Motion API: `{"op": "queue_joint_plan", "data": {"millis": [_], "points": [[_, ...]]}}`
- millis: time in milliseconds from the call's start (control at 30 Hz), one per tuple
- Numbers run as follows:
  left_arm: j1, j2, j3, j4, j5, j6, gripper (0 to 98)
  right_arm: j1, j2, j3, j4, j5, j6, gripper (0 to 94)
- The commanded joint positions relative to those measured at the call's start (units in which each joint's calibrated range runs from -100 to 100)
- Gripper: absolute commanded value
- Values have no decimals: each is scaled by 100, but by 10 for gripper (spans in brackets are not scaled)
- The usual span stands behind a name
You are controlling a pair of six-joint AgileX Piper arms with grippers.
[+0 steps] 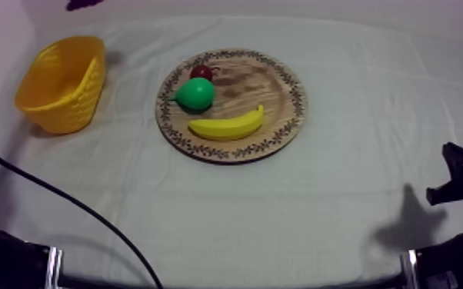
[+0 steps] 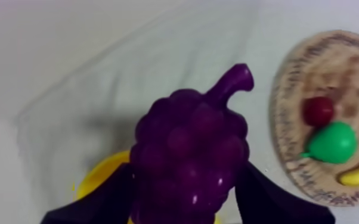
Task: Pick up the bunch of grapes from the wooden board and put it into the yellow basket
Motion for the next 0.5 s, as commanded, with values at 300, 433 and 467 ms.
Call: {"op": "queue_joint_plan", "data": {"millis": [300,433,467], "points": [[-1013,-198,261,138,5,362,417,-3,0,0,1,-2,-1,3],[-1065,-198,380,221,7,441,422,-3,0,0,1,-2,-1,3],[-1069,-182,430,245,7,458,425,-3,0,0,1,-2,-1,3]]}}
